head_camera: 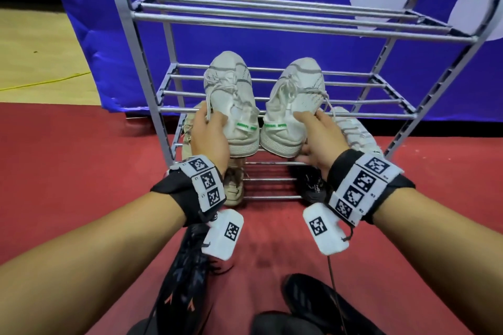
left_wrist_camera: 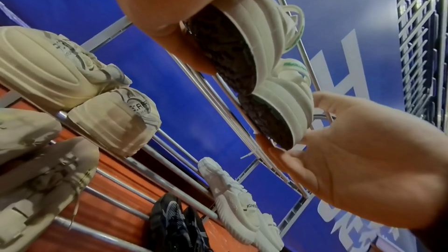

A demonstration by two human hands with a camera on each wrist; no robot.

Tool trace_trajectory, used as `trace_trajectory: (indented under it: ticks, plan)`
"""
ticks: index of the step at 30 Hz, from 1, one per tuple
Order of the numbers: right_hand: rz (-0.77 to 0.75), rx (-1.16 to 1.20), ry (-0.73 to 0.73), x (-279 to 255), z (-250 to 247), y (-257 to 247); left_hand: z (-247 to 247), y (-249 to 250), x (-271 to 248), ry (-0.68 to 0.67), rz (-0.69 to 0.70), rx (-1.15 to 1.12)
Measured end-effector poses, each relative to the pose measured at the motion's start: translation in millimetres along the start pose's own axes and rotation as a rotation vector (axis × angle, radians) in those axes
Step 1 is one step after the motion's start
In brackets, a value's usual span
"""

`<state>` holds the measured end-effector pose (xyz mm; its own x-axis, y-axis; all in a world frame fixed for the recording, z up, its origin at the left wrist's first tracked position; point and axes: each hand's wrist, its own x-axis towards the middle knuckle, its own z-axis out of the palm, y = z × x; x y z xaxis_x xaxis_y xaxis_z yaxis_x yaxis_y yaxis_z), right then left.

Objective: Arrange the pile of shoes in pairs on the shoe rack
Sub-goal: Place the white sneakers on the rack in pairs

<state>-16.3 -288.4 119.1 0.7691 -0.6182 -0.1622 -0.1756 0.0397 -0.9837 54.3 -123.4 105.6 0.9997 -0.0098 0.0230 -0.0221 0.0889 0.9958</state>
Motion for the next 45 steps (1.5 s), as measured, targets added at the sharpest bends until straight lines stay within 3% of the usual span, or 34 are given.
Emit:
trace_trajectory:
  ticks: [4, 9, 15, 22, 28, 34, 39, 45]
  plan:
    - [0.01, 0.13, -0.126, -12, 5, 12, -1, -2, -10, -0.049, -0.004, -0.045]
    - [-0.066, 0.159, -0.119, -7, 9, 14, 3, 1, -16, -0.053, -0.058, -0.11]
    - [-0.174, 0.007, -0.096, 3, 8, 18, -2, 3, -4, 0.008, -0.049, -0.122]
    - [-0.111, 0.113, -0.065, -1, 6, -3, -14, 14, 5, 0.048, 0.014, -0.075]
    - [-0.156, 0.022, -0.106, 8, 30, -11, -11, 12, 16, 0.059, -0.014, -0.096]
    - [-0.012, 0.092, -0.169, -1, 48, -18, -15, 9, -1, -0.065, -0.07, -0.091]
    - [-0.06, 0.111, -0.164, -2, 46, -11, -15, 9, -5, -0.139, -0.053, -0.143]
    - [-0.078, 0.157, -0.184, 1, 59, -13, -17, 8, 9, -0.125, -0.022, -0.165]
